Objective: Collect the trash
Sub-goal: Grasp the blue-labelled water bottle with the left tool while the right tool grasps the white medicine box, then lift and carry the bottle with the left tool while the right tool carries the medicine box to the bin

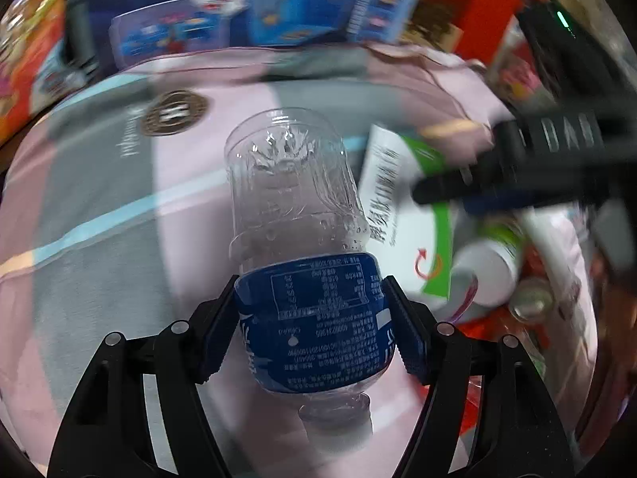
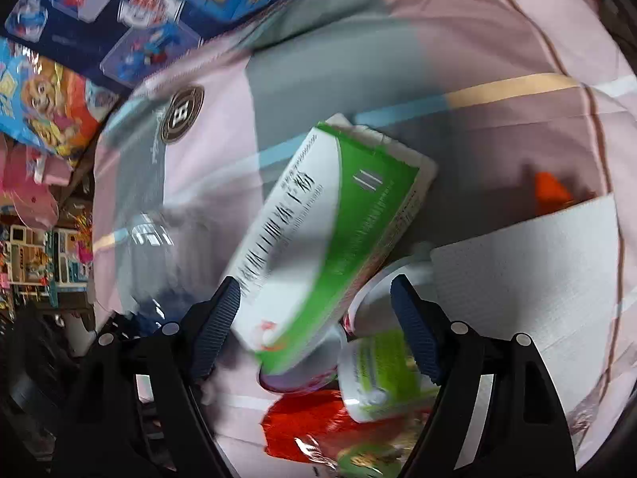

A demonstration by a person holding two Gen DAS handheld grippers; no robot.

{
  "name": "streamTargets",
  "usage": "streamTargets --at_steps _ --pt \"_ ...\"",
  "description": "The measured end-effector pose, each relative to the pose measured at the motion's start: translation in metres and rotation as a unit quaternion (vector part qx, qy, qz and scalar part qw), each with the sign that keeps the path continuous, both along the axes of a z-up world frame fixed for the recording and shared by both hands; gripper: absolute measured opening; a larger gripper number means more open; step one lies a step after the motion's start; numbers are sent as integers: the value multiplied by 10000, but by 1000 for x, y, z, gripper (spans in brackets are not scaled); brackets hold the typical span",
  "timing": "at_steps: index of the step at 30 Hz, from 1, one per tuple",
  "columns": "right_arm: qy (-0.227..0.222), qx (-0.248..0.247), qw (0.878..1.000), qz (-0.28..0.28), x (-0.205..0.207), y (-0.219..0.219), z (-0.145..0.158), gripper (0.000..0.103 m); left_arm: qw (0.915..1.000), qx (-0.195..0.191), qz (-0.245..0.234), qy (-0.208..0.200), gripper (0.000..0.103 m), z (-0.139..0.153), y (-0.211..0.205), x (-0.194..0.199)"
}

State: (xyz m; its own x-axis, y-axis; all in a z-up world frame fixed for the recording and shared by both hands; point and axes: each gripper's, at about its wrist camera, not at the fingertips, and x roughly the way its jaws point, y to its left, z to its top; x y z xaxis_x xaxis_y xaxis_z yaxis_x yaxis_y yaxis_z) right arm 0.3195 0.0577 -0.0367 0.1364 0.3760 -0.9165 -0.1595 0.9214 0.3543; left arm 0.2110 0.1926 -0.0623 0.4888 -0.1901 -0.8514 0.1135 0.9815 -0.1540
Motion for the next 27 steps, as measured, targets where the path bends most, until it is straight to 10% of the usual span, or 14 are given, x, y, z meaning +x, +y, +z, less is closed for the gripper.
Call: streamTargets --at_steps 11,27 --pt "-176 -217 9992 270 6 4 5 44 9995 -74 283 113 70 -7 7 -8" --pt "-259 -1279 9904 445 25 59 -23 91 9932 24 1146 194 73 -14 67 -17"
